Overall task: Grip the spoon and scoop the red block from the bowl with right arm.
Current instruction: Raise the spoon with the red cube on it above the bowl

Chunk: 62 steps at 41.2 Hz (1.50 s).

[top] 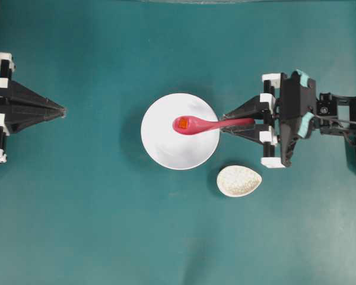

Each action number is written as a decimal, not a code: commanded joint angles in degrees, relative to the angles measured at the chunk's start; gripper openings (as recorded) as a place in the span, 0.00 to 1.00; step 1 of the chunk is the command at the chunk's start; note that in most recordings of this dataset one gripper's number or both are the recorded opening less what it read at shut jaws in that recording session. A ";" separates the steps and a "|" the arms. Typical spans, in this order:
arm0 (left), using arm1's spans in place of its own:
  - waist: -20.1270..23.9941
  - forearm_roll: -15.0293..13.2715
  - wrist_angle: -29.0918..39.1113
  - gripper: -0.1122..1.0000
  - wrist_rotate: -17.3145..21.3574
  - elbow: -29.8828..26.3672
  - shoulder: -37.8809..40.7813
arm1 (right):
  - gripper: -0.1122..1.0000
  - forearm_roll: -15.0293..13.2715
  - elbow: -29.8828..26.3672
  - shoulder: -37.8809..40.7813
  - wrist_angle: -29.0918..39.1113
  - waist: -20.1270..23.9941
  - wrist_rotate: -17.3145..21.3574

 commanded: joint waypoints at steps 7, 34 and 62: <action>0.18 0.18 -1.58 0.10 -0.09 -1.67 0.35 | 0.32 -4.31 -0.18 -1.14 -1.49 0.09 -0.44; 0.09 0.18 -2.37 0.10 -0.09 -1.58 0.35 | 0.32 -4.22 0.00 -1.14 -5.10 0.00 0.18; 0.09 0.18 -2.20 0.10 -0.26 -1.76 0.35 | 0.32 -3.43 -2.81 -1.23 -7.65 -0.62 0.35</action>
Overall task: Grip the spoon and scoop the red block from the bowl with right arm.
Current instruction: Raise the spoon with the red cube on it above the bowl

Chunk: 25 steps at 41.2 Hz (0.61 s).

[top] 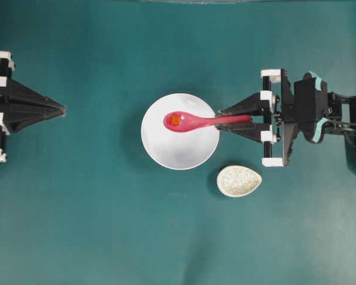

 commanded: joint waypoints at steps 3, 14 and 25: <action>0.09 0.18 -0.18 0.10 -0.35 -1.58 0.26 | 0.32 0.09 -2.81 -1.32 1.14 -0.70 -0.18; 0.18 0.18 -0.18 0.10 -1.49 -1.67 0.26 | 0.32 0.09 -4.75 -4.31 5.54 -0.88 0.00; 0.18 0.18 -0.26 0.10 -1.67 -1.67 0.35 | 0.32 0.35 -4.92 -8.26 8.79 -0.97 0.26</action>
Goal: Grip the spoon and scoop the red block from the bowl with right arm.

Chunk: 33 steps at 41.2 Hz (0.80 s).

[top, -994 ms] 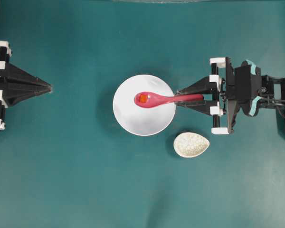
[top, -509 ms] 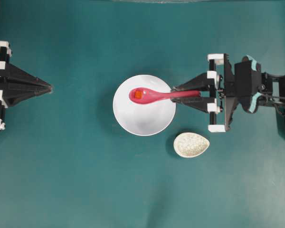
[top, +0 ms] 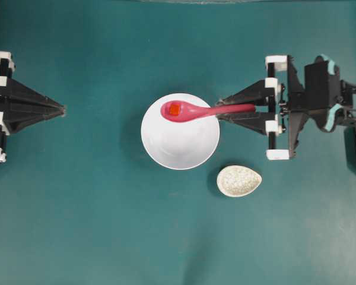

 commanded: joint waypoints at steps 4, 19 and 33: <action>0.09 0.18 -0.35 0.10 -0.09 -1.58 0.35 | 0.32 0.79 -1.14 -2.72 0.26 0.00 0.18; 0.09 0.18 -0.35 0.10 -0.09 -1.49 0.35 | 0.32 0.88 -1.58 -3.52 0.53 0.00 1.41; 0.18 0.09 -0.79 0.10 -0.09 -1.49 0.44 | 0.32 0.88 -1.67 -3.52 2.90 0.00 1.32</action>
